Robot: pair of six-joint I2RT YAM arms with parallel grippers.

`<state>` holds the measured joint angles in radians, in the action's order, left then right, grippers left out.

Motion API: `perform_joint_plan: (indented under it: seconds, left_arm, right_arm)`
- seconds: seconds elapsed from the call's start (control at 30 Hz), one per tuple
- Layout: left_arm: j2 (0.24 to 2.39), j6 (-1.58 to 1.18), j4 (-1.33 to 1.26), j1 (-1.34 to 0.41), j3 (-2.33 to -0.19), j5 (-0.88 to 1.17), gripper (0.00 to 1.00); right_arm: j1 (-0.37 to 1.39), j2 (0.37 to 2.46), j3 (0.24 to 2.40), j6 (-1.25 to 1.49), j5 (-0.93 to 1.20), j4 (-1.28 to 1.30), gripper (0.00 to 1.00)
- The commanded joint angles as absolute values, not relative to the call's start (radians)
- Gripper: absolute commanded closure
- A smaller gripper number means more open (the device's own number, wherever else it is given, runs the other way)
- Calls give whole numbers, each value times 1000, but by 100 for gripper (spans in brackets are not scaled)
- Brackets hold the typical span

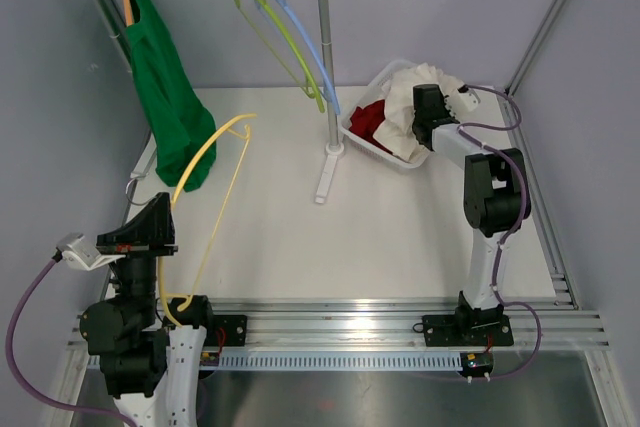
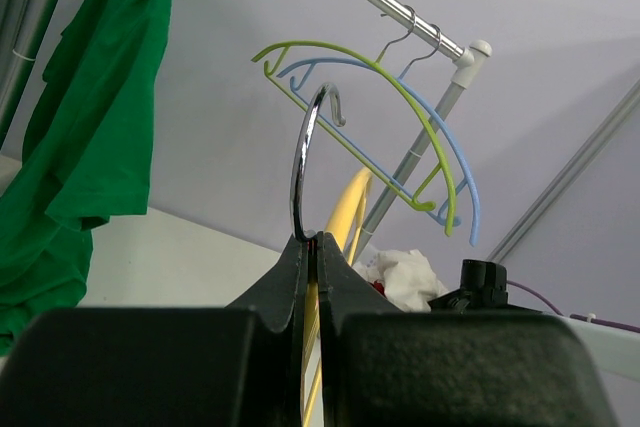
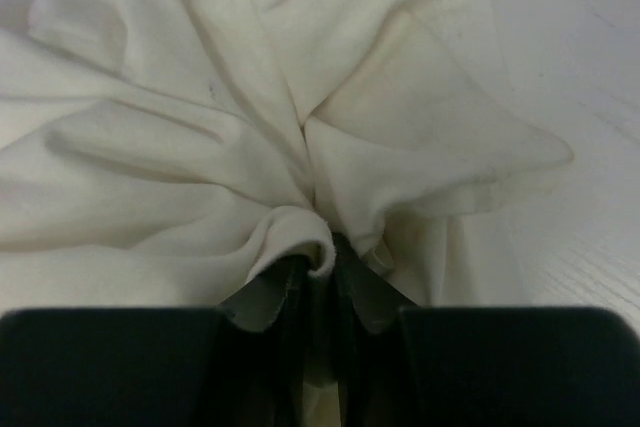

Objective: Remove the t-shirt from the hanger
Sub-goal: Place the tshirt into the basket

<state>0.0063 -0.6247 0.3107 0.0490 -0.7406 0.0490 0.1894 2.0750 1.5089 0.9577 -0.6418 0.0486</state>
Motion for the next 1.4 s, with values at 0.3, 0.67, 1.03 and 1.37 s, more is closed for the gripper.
perform_joint_plan:
  seconds: [0.3, 0.67, 1.03, 1.37]
  left_arm:
    - [-155, -620, 242, 46, -767, 77, 100]
    - [-153, -620, 236, 46, -759, 78, 100]
    - [-150, -609, 242, 46, -764, 63, 100]
    - [-26, -535, 265, 46, -808, 3, 100]
  right_arm:
    - [256, 1887, 1454, 640, -680, -12, 51]
    - [279, 1698, 1358, 566, -661, 11, 1]
    - [339, 1335, 1053, 476, -539, -130, 0]
    - [342, 1146, 890, 430, -382, -221, 0]
